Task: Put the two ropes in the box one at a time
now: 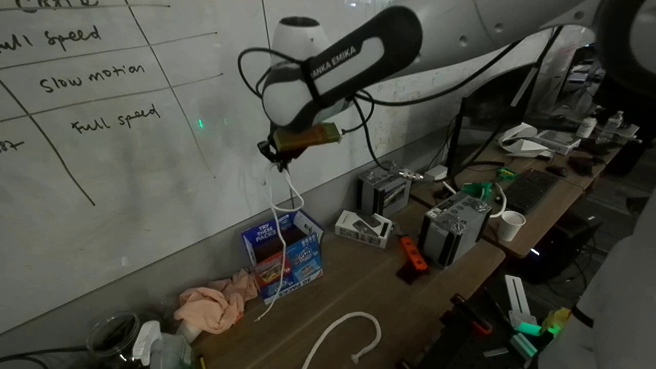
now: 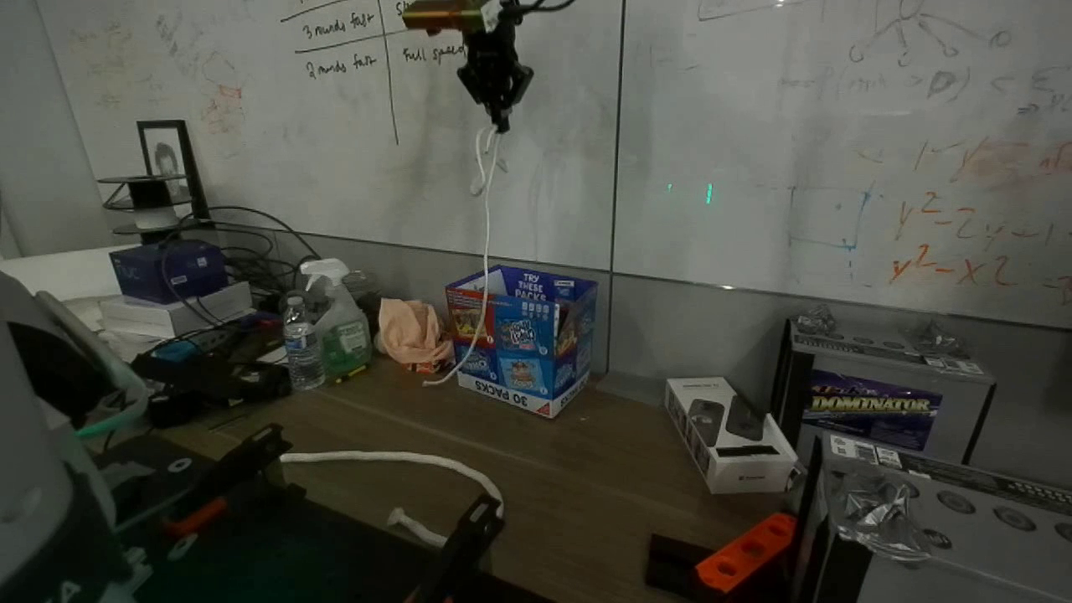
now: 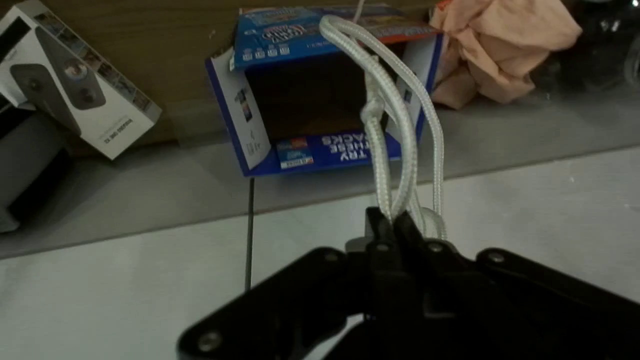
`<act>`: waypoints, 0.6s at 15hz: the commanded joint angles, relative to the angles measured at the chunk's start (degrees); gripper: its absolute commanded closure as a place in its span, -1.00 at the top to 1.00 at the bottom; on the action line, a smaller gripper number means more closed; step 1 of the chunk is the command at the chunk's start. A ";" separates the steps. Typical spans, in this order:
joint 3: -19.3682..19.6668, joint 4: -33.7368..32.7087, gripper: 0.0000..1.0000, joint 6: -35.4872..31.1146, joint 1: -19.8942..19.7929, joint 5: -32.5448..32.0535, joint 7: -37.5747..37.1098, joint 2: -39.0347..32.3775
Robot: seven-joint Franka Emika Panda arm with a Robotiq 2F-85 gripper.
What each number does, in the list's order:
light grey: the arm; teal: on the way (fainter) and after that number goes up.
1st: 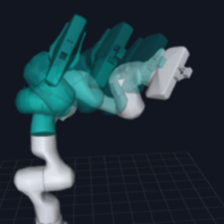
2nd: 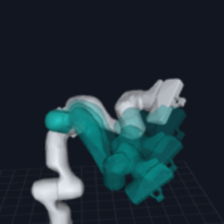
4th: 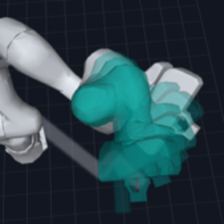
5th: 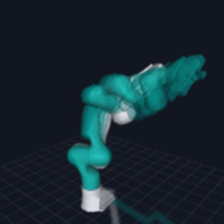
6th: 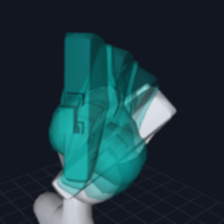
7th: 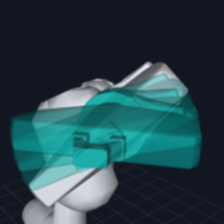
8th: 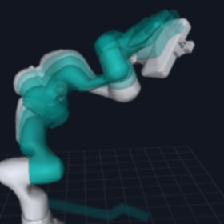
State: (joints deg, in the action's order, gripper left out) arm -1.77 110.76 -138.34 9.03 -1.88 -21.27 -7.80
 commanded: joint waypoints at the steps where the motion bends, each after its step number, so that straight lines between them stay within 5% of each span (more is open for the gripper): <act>1: -0.64 -4.27 -0.97 3.77 0.14 -2.86 -9.40 6.35; 9: -4.63 -19.38 -0.97 8.40 -1.96 -15.86 -30.23 11.03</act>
State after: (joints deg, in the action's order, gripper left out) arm -4.29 97.47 -132.33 8.76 -13.90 -46.65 4.32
